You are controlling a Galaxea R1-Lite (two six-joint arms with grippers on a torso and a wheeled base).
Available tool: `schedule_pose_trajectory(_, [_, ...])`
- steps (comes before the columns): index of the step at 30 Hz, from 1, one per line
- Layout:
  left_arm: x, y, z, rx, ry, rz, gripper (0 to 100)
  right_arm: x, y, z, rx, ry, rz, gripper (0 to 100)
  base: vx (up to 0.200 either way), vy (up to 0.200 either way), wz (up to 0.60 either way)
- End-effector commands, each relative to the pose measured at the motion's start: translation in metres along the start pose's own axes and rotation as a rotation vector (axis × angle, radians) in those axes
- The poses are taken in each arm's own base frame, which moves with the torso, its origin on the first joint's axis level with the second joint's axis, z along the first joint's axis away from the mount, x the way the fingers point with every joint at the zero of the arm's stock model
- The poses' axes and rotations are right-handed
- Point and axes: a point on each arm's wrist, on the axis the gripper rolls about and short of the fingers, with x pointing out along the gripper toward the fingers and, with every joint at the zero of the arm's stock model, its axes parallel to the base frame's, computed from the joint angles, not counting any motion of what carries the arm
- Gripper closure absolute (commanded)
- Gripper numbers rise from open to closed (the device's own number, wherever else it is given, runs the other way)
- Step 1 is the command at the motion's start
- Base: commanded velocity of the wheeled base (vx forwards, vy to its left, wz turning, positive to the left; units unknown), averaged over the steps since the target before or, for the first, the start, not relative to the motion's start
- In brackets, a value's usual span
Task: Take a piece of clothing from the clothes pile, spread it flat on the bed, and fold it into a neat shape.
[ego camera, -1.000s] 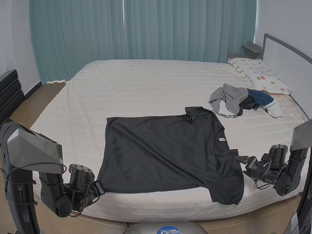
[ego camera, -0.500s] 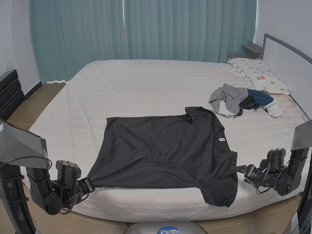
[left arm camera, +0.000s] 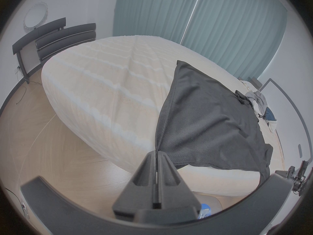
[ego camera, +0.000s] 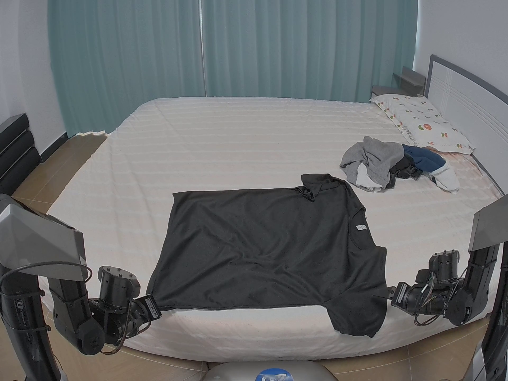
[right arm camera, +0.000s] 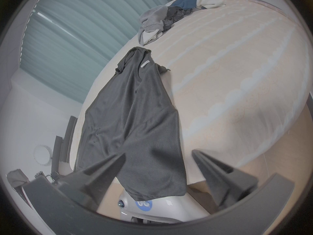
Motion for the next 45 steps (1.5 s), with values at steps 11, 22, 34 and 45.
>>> schedule_pose_trajectory(11, [0.001, 0.003, 0.000, -0.006, 0.000, 0.010, 100, -0.017, -0.013, -0.005, -0.115, 0.040, -0.076, 100, 0.000, 0.000, 0.00])
schedule_pose_trajectory(22, [-0.001, 0.006, -0.002, 0.005, 0.009, 0.019, 100, -0.034, -0.011, 0.007, -0.145, 0.094, -0.111, 100, 0.000, 0.000, 0.00])
schedule_pose_trajectory(34, [0.001, 0.004, -0.001, -0.004, 0.006, 0.009, 100, -0.012, 0.000, 0.006, -0.061, 0.120, 0.026, 0, 0.000, 0.000, 0.00])
schedule_pose_trajectory(45, [0.004, 0.007, 0.003, -0.023, 0.010, 0.007, 100, 0.017, 0.001, 0.000, -0.044, 0.061, 0.079, 0, 0.000, 0.000, 0.00])
